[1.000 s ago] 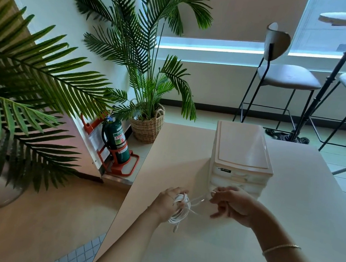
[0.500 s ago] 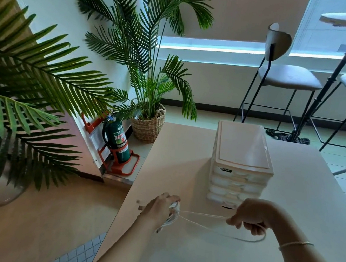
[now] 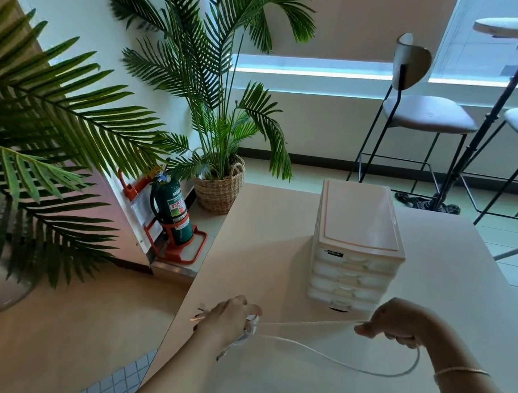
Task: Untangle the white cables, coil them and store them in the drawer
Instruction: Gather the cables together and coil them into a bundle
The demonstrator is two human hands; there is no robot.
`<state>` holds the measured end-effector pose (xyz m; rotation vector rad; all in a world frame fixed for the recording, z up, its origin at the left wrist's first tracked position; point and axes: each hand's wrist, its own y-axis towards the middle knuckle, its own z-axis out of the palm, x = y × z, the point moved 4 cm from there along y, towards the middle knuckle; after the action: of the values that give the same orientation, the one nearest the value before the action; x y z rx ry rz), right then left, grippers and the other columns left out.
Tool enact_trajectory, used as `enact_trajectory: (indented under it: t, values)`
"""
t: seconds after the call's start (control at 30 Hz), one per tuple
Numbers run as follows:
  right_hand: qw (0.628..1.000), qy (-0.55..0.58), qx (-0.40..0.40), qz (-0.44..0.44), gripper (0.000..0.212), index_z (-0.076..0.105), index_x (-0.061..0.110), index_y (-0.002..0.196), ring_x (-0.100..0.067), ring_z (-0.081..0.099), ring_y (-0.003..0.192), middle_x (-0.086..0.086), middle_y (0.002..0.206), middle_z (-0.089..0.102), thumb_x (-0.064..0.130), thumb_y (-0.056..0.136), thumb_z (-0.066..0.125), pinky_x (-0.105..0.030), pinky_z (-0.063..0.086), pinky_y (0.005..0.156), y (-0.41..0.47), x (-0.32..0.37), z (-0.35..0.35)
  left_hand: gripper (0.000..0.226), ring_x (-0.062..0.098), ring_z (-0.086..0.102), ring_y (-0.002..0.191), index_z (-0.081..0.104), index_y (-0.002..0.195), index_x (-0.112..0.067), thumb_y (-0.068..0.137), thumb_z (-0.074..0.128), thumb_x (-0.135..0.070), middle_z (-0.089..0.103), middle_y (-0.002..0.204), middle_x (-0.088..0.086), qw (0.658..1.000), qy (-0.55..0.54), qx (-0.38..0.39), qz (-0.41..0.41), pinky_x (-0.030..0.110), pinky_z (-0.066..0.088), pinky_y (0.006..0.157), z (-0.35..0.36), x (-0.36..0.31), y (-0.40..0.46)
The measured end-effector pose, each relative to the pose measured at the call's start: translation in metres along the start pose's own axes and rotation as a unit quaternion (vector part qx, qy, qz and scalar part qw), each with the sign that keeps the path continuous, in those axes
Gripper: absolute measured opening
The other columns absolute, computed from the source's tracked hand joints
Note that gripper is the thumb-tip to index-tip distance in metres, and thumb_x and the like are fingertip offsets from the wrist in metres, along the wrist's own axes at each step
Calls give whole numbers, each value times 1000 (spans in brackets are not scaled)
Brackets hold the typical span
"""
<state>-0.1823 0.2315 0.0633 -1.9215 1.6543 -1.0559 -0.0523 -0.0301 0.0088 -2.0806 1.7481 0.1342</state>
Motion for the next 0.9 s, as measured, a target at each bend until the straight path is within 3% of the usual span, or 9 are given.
enact_trajectory:
  t: [0.17,0.27,0.37,0.47,0.53,0.67,0.77,0.83,0.9]
  values:
    - [994,-89,-58,26,43,57,16,60,-9,37,42,6,50,44,56,74,67,-17,29,41,-7,1,-8,42,29,53,114,57,124,-29,94,36,-9,51,122,11,997,3,16,-73,31,43,92,-11,-3,-3]
    - [984,-86,-142,63,50,53,20,60,-12,57,65,6,64,57,67,62,70,-21,43,60,1,-4,-9,44,30,52,114,57,124,-29,93,35,-7,51,125,13,996,48,23,-74,32,44,92,-12,1,-1]
    - [972,-73,-206,89,44,47,22,70,-18,53,84,4,87,55,62,72,65,-25,40,73,0,-5,-3,46,30,52,115,59,120,-30,90,37,-4,51,125,9,995,19,68,-76,33,44,95,-10,2,0]
    - [968,-114,-211,70,28,55,24,104,-20,53,108,2,113,59,45,85,56,-32,37,86,6,-1,17,41,24,55,110,61,118,-30,89,48,-4,56,123,7,984,-101,130,-74,25,42,93,-5,0,4]
    - [967,-156,-198,31,48,43,24,128,-23,43,121,-2,130,49,38,84,56,-38,37,96,16,6,35,36,14,54,104,60,122,-26,89,59,-11,60,123,6,973,-158,157,-61,16,39,87,-4,-9,5]
    - [962,-103,-128,-217,73,29,32,143,-19,30,135,5,148,33,27,78,63,-30,26,110,17,50,65,37,6,52,99,58,125,-18,88,64,-15,62,116,2,953,-248,169,-30,11,37,83,-4,-32,10]
    - [952,-6,-67,-300,51,51,29,130,-11,53,117,6,128,58,22,82,65,-25,40,97,13,70,74,40,3,52,79,56,127,-15,88,64,-15,60,99,-3,933,-321,158,-28,9,43,65,-5,-41,12]
    - [943,94,-44,-315,25,66,22,111,-11,63,91,3,98,70,20,86,63,-31,49,82,10,71,73,38,-1,45,58,56,126,-11,88,62,-11,61,77,-12,920,-366,141,-26,9,37,52,-7,-40,13]
    - [926,208,-10,-314,16,71,15,98,-12,62,67,3,71,69,17,91,57,-28,49,65,7,68,69,36,-2,44,50,56,125,-7,89,60,-8,59,66,-16,902,-410,130,-25,11,38,52,-8,-39,13]
